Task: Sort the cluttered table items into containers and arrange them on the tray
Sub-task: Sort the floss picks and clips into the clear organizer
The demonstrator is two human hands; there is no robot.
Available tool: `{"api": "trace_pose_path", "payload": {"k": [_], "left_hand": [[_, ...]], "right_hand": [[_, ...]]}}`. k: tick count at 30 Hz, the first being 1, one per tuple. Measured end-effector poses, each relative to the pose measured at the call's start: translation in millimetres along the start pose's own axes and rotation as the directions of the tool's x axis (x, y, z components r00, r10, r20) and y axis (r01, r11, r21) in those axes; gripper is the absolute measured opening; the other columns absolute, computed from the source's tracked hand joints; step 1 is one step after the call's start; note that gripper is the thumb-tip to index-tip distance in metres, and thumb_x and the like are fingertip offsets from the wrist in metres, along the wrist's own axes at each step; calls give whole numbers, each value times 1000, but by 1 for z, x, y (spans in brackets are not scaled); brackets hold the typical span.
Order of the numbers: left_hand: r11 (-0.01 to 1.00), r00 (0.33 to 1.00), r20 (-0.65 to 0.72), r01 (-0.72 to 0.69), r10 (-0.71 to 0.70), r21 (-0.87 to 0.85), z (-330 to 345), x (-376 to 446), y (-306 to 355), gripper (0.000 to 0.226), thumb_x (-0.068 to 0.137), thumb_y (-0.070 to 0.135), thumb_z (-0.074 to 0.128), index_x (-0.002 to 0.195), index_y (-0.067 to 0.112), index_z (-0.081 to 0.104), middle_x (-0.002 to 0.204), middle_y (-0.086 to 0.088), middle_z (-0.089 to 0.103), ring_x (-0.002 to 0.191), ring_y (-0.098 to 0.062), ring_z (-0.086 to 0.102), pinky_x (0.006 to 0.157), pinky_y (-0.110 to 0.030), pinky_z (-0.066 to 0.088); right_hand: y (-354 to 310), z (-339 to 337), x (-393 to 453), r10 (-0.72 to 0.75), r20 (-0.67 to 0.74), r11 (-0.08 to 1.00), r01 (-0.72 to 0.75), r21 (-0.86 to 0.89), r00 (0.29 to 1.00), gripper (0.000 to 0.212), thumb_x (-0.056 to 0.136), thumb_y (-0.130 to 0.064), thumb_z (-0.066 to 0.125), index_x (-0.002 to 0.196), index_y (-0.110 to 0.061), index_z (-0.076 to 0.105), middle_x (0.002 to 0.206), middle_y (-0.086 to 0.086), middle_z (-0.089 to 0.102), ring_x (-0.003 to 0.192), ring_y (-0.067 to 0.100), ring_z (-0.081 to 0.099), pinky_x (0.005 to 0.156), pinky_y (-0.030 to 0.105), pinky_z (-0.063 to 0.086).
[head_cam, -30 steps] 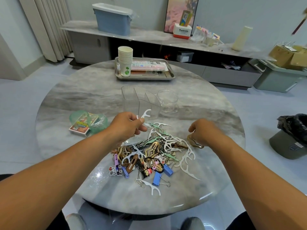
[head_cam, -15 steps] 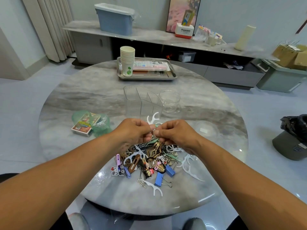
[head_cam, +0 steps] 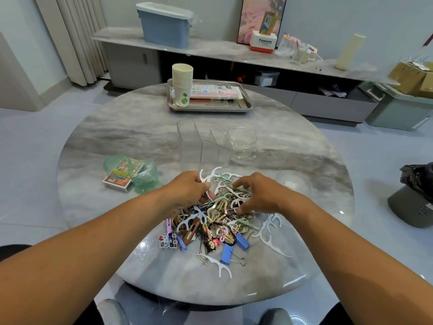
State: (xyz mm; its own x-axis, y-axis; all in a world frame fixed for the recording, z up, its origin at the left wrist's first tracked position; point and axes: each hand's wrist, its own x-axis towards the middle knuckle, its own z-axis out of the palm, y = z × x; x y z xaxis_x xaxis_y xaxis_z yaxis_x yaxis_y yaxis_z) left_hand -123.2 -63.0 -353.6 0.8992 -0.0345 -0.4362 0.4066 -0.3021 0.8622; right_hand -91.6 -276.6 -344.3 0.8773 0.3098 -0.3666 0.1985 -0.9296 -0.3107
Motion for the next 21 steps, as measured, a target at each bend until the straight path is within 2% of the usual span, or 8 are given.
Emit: {"api": "trace_pose_path", "payload": {"k": [3, 5, 10, 13, 17, 19, 21], "left_hand": [[988, 996, 77, 46, -35, -144, 4, -3, 1, 8, 107, 14, 47, 105, 15, 55, 82, -8, 76, 77, -20, 74, 69, -28, 60], [971, 991, 120, 81, -55, -225, 5, -5, 1, 9, 107, 11, 46, 108, 14, 54, 80, -11, 72, 77, -23, 76, 70, -32, 62], [944, 986, 133, 134, -97, -302, 3, -6, 3, 13, 107, 3, 41, 111, 8, 53, 82, -14, 68, 75, -24, 76, 69, -34, 62], [929, 985, 129, 152, -114, -337, 3, -6, 5, 16, 106, 0, 40, 113, 6, 53, 86, -13, 67, 74, -22, 76, 71, -33, 61], [918, 984, 145, 154, -107, -367, 4, -7, 7, 12, 106, 2, 43, 111, 6, 53, 87, -14, 70, 78, -23, 76, 72, -33, 61], [924, 984, 152, 138, -88, -358, 4, -8, 7, 10, 106, 4, 46, 110, 7, 54, 87, -13, 74, 79, -22, 77, 72, -33, 62], [932, 984, 163, 124, -71, -341, 5, -9, 6, 9, 106, 7, 48, 111, 8, 55, 90, -13, 76, 84, -24, 77, 74, -33, 63]], "right_hand": [[-1, 3, 3, -12, -47, 999, 14, 41, 999, 50, 76, -36, 88, 121, -33, 66, 109, -8, 63, 92, 10, 60, 82, 30, 52], [0, 5, 4, -4, -83, 997, 11, 80, 997, 35, 80, -32, 85, 111, -31, 69, 98, -9, 64, 80, 9, 62, 72, 30, 54], [2, -2, 5, 5, -168, 997, 8, 71, 986, 8, 85, -32, 81, 89, -29, 75, 83, -10, 72, 77, 11, 67, 77, 37, 58], [4, -8, 4, 39, -200, 989, -10, 146, 979, 9, 85, -32, 81, 81, -30, 74, 77, -11, 72, 74, 10, 68, 74, 34, 57], [8, -19, 2, 101, -257, 927, 2, 374, 961, 8, 82, -30, 85, 80, -26, 78, 76, -10, 74, 74, 10, 71, 66, 27, 53], [11, -25, 2, 130, -253, 889, 0, 457, 959, 12, 78, -29, 88, 79, -21, 79, 73, -5, 76, 74, 11, 71, 68, 28, 54], [14, -29, 1, 147, -240, 856, -2, 518, 959, 15, 76, -28, 89, 77, -16, 79, 71, -1, 76, 65, 11, 66, 69, 31, 54]]}}
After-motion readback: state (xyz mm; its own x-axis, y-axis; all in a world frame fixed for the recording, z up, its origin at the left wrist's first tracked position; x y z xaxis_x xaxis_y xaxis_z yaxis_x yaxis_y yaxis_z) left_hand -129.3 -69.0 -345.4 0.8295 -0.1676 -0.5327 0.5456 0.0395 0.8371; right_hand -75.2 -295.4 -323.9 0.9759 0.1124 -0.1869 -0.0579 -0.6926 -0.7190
